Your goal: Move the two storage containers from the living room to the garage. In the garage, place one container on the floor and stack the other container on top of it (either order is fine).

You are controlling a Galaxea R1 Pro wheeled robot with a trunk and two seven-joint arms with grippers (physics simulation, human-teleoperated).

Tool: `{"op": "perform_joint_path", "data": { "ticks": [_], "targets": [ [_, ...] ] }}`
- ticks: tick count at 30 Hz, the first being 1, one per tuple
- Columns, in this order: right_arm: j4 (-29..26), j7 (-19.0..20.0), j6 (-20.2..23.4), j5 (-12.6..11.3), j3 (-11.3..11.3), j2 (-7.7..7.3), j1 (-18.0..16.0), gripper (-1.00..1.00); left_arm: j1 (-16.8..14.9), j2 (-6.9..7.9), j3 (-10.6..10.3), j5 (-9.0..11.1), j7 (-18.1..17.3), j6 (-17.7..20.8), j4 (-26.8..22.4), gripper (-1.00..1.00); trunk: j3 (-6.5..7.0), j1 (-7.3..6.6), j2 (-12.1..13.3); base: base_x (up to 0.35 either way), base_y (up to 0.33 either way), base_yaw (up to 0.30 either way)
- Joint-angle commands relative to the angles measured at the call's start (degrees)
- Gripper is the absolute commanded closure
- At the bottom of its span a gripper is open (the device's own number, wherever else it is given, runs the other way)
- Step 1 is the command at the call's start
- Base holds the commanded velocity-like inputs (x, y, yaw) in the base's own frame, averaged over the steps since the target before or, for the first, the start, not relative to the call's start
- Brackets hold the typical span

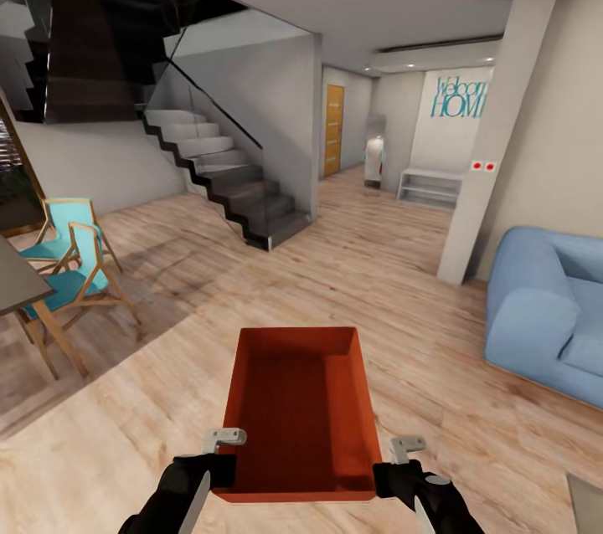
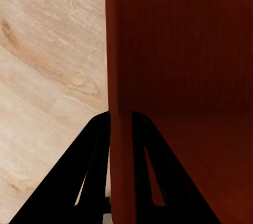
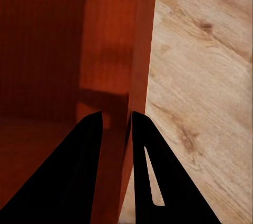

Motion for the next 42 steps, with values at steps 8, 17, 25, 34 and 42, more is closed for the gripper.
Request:
{"op": "perform_joint_path", "data": {
  "ticks": [8,17,25,34,42],
  "targets": [
    [-0.12,0.50,0.36,-0.39,0.35,-0.06,-0.06,1.00,-0.04,0.82,3.79,-0.33,0.31,0.32,-0.13,1.00,-0.12,0.07,-0.12,0.324,0.000,0.000],
    [-0.12,0.50,0.37,-0.38,0.37,-0.06,-0.06,1.00,-0.04,0.76,3.80,-0.33,0.31,0.32,-0.13,1.00,-0.12,0.07,-0.12,0.324,0.000,0.000],
    [-0.12,0.50,0.36,-0.44,0.36,-0.06,-0.06,1.00,-0.04,0.76,3.80,-0.33,0.31,0.32,-0.13,1.00,-0.12,0.07,-0.12,0.324,0.000,0.000],
    [-0.12,0.50,0.28,-0.20,0.21,-0.07,-0.06,1.00,-0.04,0.83,3.80,-0.33,0.31,0.32,-0.14,1.00,-0.12,0.07,-0.12,0.324,0.000,0.000],
    [-0.12,0.50,0.27,-0.33,0.36,-0.15,-0.06,1.00,-0.04,0.85,3.80,-0.33,0.31,0.32,-0.14,1.00,-0.12,0.07,-0.12,0.324,0.000,0.000]
  ]
}}
